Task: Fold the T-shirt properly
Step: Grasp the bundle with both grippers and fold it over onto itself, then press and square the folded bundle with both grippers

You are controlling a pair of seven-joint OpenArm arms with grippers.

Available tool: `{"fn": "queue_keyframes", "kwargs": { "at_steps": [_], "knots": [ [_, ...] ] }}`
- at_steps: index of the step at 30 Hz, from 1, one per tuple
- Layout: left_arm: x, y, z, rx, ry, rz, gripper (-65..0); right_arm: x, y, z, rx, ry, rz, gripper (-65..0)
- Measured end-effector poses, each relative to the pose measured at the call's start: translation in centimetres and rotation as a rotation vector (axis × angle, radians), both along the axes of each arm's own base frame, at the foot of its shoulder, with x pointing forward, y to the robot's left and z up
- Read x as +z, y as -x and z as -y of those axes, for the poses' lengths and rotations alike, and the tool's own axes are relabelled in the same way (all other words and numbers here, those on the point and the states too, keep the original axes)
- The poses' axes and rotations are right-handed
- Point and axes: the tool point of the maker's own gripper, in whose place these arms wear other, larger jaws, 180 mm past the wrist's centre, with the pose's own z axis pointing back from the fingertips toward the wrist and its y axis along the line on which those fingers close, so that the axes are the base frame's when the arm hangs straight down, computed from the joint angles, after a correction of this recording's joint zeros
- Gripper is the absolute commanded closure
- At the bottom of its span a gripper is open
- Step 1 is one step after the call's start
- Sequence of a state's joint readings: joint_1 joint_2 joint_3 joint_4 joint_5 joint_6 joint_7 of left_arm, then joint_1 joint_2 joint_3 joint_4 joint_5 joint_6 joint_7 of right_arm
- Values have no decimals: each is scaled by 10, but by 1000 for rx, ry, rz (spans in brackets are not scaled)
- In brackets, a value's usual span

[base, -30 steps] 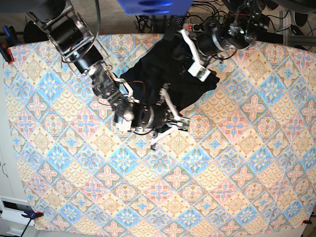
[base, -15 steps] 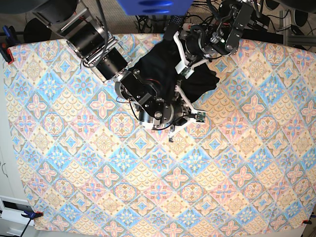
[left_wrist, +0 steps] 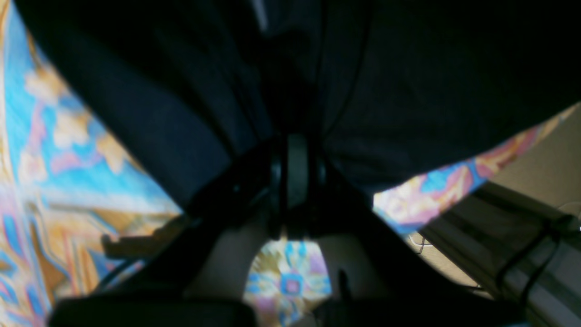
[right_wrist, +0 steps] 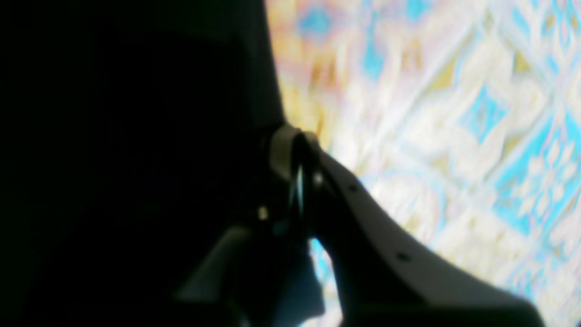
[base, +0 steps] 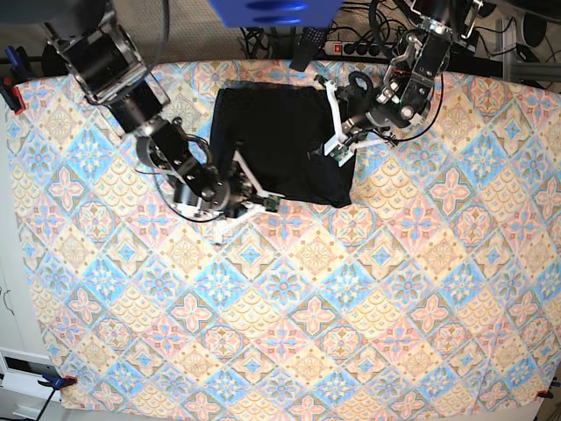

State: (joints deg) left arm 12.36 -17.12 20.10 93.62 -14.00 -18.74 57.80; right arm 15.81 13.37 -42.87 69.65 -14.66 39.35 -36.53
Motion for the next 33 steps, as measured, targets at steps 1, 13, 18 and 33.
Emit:
{"fn": "queue_keyframes", "kwargs": {
  "at_steps": [1, 13, 18, 33],
  "knots": [
    [-1, -5, 0, 0, 4, -2, -2, -1, 5, 7, 3, 9, 3, -34],
    [34, -94, -12, 25, -47, 182, -2, 3, 55, 62, -72, 19, -5, -34],
    [45, -93, -9, 34, -31, 198, -1, 13, 64, 72, -112, 43, 11, -34],
    [37, 9, -13, 70, 55, 32, -2, 30, 40, 92, -193, 37, 68, -34]
  ]
}}
